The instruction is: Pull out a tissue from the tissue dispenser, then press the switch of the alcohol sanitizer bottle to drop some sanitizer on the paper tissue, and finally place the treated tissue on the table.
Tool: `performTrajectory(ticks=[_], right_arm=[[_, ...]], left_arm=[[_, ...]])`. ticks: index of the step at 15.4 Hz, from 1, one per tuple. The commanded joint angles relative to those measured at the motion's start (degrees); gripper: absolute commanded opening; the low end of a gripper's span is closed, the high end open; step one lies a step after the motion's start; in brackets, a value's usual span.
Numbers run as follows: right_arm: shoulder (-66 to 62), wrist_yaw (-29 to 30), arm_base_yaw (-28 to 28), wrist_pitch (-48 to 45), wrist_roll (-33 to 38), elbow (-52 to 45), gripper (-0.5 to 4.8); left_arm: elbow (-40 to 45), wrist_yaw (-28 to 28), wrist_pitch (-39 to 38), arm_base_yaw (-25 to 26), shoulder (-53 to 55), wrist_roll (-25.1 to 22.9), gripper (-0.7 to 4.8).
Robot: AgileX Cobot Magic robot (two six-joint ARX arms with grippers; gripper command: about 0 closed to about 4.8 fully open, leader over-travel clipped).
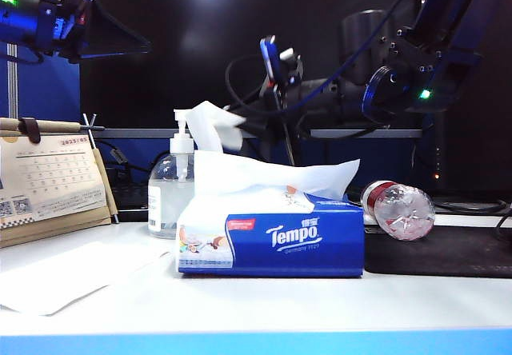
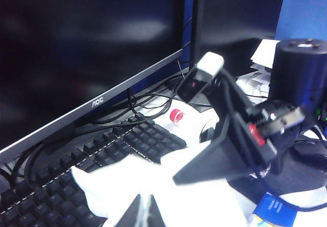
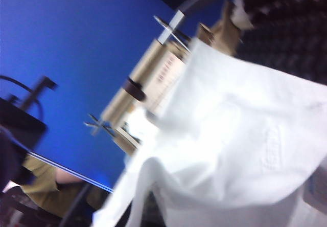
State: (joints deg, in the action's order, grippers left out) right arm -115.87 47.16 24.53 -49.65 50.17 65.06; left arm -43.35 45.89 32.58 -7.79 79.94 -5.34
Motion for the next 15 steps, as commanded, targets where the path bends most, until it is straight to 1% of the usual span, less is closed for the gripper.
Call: performTrajectory(ticks=[1,2,4,5,6,7,10,12,14,15], right_arm=[[0.42,0.13,0.00,-1.57,0.83,0.22,-0.01],[0.44,0.13,0.00,-1.66,0.83,0.22,-0.01],[0.44,0.13,-0.02,-1.75,0.83,0.22,-0.01],[0.44,0.13,-0.02,-1.90,0.83,0.22,-0.01],[0.46,0.13,-0.02,-1.99,0.85,0.24,-0.01],[0.46,0.15,-0.02,-2.05,0.85,0.24,-0.01],[0.46,0.15,-0.02,-2.08,0.85,0.24,-0.01],[0.46,0.17,-0.02,-2.08,0.83,0.24,-0.01],[0.46,0.17,-0.02,-2.08,0.81,0.24,-0.01],[0.46,0.17,-0.02,-2.08,0.81,0.24,-0.01]], left_arm=[[-0.31,0.24,1.01,-0.02,0.66,0.20,0.20],[-0.50,0.26,1.03,-0.02,2.12,0.13,0.16],[-4.11,0.37,0.94,-0.31,8.37,0.22,0.16],[-6.58,0.44,0.94,-0.33,10.56,1.53,0.16],[-8.59,0.46,0.83,-0.35,11.65,2.84,0.16],[-9.84,0.44,0.63,-0.42,12.09,3.08,0.16],[-10.93,1.20,-0.13,-0.48,12.26,4.96,0.16],[-10.93,2.21,-2.16,-1.51,12.66,4.26,0.16],[-10.95,1.68,-2.10,-3.58,12.70,3.63,0.16],[-10.95,1.05,-2.43,-4.57,12.74,2.51,0.16]])
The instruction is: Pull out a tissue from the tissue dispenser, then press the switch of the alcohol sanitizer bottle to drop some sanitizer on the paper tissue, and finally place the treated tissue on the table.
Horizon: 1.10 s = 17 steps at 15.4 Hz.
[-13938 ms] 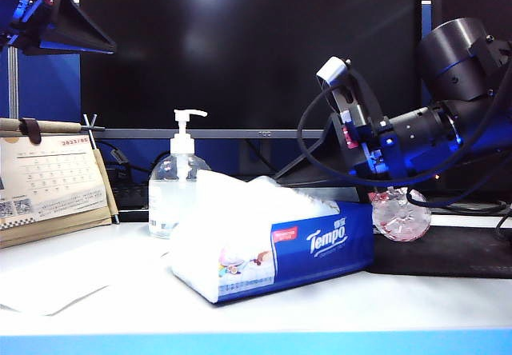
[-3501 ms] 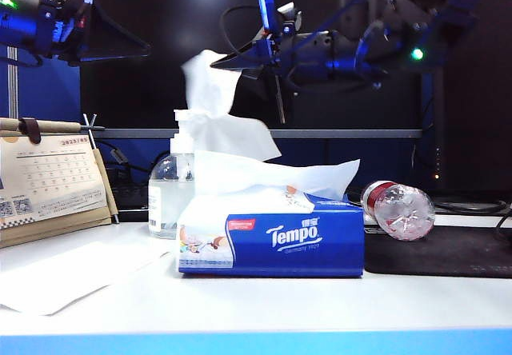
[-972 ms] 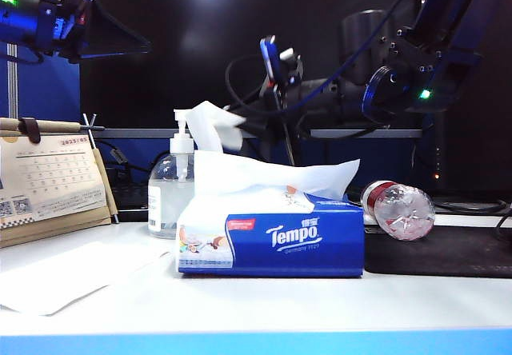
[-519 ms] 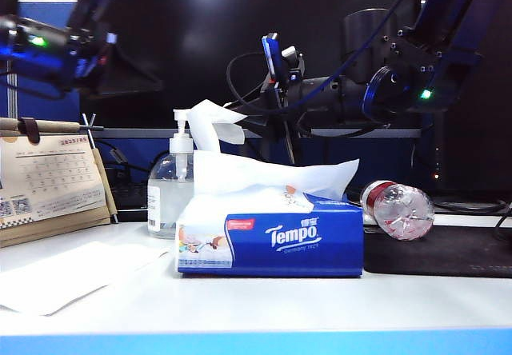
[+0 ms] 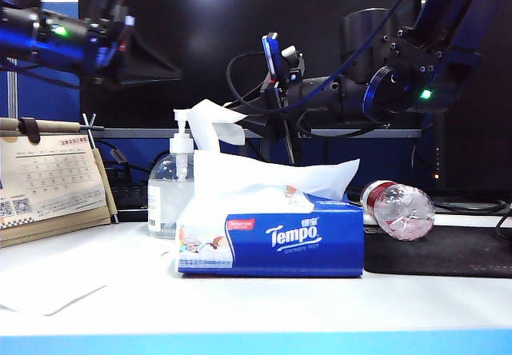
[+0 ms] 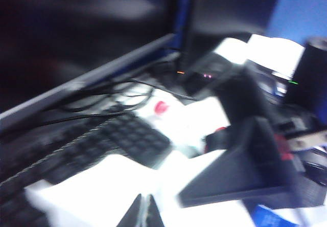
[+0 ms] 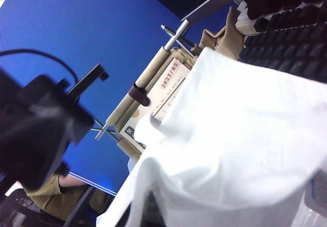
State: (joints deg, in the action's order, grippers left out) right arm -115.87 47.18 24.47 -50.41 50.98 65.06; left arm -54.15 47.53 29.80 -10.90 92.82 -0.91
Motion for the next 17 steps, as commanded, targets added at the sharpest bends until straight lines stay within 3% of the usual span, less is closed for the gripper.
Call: performTrajectory(ticks=[1,4,17], right_arm=[[0.46,0.31,0.04,-1.31,0.00,0.24,-0.01],[0.46,0.44,0.04,-1.33,0.00,0.24,-0.01],[0.46,0.81,0.04,-2.58,0.07,0.24,-0.01]], left_arm=[[-0.15,-2.38,0.22,-1.57,-0.13,-2.14,0.16],[-0.15,-3.21,-1.11,-1.49,-0.04,-2.23,-0.06],[-0.22,-6.84,2.43,-1.79,4.22,0.02,-0.06]])
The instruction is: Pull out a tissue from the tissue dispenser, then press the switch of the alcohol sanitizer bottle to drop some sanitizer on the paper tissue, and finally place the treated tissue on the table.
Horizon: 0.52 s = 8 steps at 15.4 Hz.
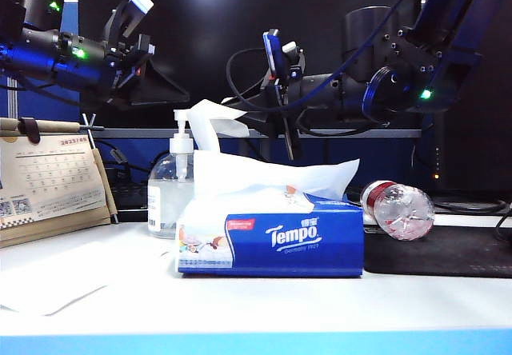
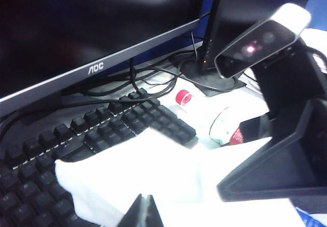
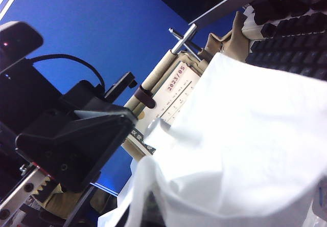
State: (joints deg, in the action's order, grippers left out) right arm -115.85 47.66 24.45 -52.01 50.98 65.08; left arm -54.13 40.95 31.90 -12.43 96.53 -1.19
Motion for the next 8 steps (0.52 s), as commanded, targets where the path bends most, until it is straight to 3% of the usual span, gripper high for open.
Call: performTrajectory(ticks=[1,8], right_arm=[[0.44,0.50,0.07,-0.98,0.07,0.22,-0.01],[0.44,0.52,0.07,-1.01,0.07,0.22,-0.01]], left_arm=[[-0.24,-0.15,0.39,-0.37,1.11,0.37,-0.06],[-0.24,-2.75,-0.66,-0.74,1.16,-0.28,-0.06]])
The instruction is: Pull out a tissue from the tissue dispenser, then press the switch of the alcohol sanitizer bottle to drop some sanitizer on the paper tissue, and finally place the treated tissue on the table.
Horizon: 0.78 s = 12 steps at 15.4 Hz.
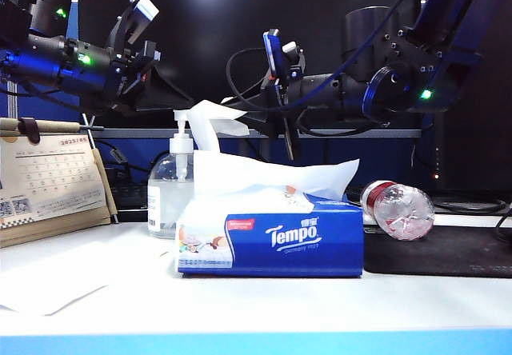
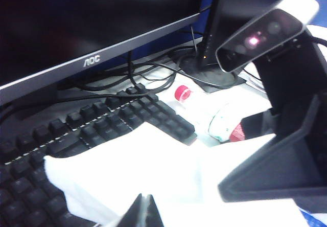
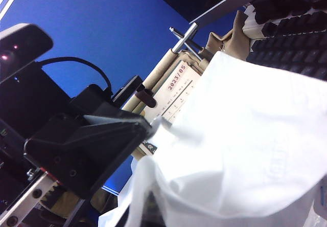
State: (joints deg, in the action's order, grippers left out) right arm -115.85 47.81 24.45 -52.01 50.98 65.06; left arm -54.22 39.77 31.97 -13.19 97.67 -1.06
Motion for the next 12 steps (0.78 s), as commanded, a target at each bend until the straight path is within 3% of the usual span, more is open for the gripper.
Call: performTrajectory(ticks=[1,12], right_arm=[[0.44,0.52,0.07,-1.01,0.09,0.24,-0.01],[0.44,1.01,0.07,-3.96,1.79,0.22,-0.01]], left_arm=[[-0.15,-1.60,-1.51,0.02,0.37,-0.39,-0.06],[-0.13,-1.49,-4.48,0.02,3.30,-0.59,-0.06]])
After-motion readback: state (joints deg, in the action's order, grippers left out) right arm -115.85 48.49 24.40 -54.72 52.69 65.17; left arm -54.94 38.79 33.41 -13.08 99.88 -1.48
